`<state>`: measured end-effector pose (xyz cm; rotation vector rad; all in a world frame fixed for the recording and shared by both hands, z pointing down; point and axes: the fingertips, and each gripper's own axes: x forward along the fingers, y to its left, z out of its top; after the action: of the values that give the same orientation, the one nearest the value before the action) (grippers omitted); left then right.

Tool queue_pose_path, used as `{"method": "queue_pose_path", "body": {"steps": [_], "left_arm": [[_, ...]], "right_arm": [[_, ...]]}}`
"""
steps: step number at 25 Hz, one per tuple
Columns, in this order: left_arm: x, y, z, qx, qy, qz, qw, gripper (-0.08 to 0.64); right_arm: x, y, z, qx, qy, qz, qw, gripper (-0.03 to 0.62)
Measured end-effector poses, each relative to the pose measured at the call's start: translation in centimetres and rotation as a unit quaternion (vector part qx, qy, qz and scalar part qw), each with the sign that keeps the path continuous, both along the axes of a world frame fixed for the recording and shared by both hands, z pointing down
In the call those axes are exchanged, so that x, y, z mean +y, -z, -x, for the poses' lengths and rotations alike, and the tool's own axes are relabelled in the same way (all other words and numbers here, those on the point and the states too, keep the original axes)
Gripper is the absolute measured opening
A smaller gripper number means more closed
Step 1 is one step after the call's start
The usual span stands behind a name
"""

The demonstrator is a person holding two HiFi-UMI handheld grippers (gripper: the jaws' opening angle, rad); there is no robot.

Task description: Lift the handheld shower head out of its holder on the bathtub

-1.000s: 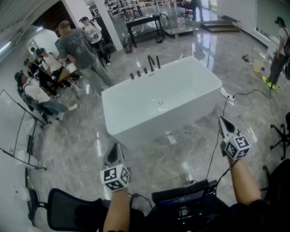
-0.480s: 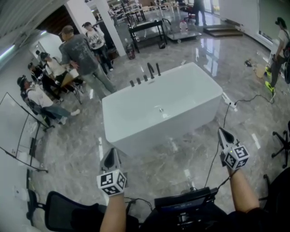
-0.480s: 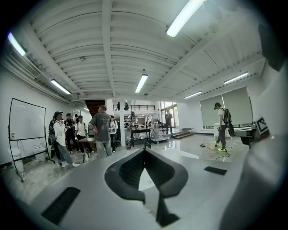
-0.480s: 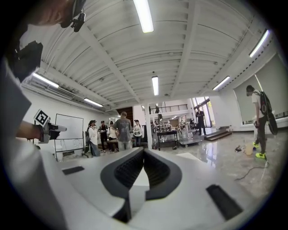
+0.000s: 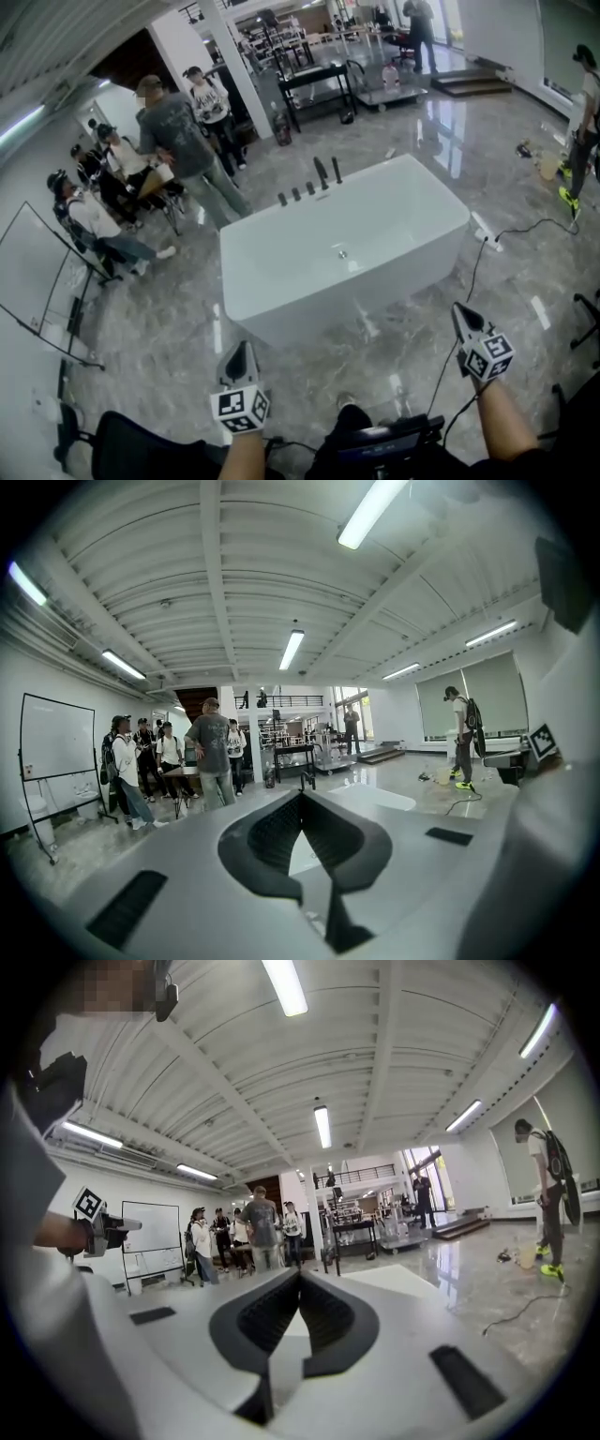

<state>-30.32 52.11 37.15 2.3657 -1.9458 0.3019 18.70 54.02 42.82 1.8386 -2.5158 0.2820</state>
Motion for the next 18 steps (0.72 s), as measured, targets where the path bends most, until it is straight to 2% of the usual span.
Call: {"method": "queue_pose_path", "body": {"steps": [6,15,18], "left_arm": [[-2.7,-1.0,-0.3,0.009,-0.008,-0.001,0.9999,0.009],[-9.3,-0.3,-2.0,0.010,-0.032,-0.016,0.9993,0.009],[-11.8,-0.6,-2.8,0.001,-0.047,-0.015,0.9988,0.009]], "right_arm": [[-1.8,-0.2,0.4,0.001,-0.009,-0.001,1.000,0.005],[-5.4,0.5,-0.5,0.010,-0.025,-0.001,1.000,0.005],[-7.1,0.2,-0.9,0.011,-0.038,0.004,0.999,0.005]]}}
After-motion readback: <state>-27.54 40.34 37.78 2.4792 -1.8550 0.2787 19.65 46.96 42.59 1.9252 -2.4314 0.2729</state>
